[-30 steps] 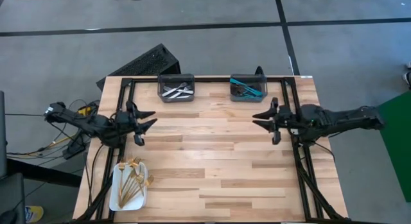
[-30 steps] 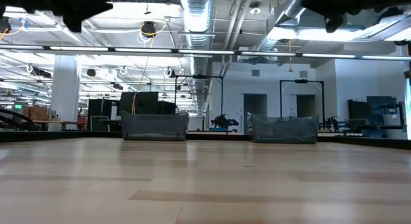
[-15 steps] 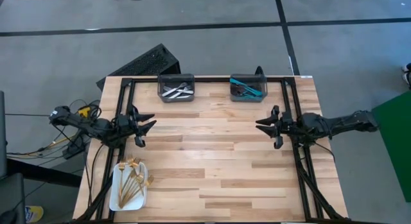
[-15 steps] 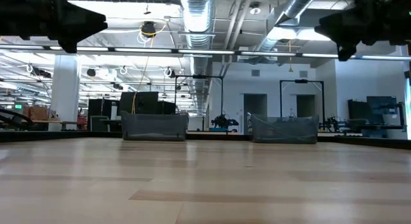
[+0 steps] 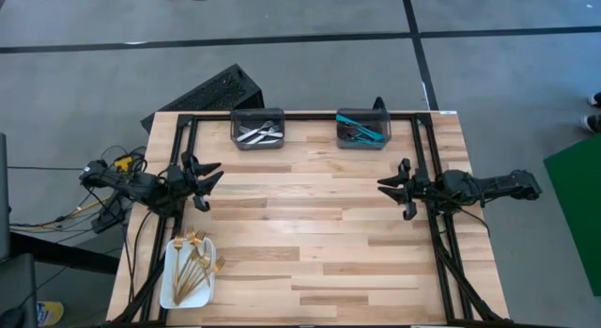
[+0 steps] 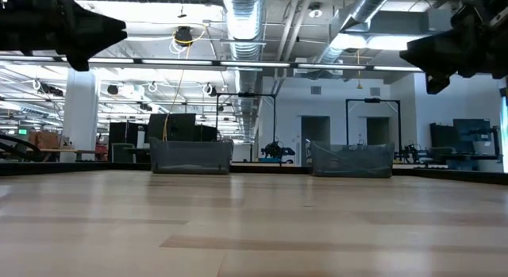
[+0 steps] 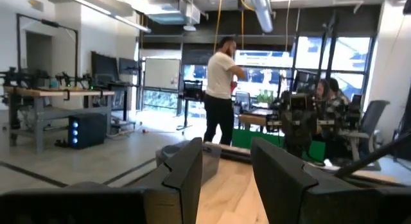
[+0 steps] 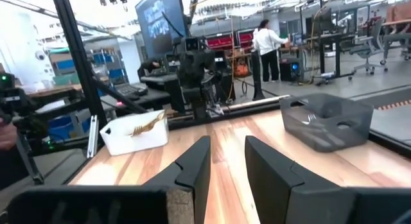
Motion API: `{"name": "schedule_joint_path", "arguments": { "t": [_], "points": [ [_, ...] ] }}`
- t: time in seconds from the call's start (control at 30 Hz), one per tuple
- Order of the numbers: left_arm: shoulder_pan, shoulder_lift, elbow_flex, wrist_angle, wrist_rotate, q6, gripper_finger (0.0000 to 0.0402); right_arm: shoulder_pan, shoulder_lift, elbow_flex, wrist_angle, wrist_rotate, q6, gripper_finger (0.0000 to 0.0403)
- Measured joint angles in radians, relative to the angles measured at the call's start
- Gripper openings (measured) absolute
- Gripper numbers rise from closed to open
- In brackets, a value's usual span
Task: Sort silverware by color (type)
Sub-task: Return to Home Position
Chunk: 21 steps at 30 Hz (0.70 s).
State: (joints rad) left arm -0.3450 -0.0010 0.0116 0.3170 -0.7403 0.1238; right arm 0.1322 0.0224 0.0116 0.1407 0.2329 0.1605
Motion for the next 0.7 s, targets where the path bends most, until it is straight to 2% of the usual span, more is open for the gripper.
{"name": "schedule_joint_path", "arguments": {
  "t": [0.4, 0.7],
  "points": [
    [0.000, 0.005, -0.002, -0.213, 0.002, -0.170, 0.0121, -0.004, -0.013, 0.000, -0.072, 0.000, 0.018, 0.0121],
    [0.000, 0.007, -0.002, -0.232, 0.001, -0.143, 0.0121, -0.005, -0.010, 0.002, -0.093, 0.001, -0.012, 0.0121]
  ]
}}
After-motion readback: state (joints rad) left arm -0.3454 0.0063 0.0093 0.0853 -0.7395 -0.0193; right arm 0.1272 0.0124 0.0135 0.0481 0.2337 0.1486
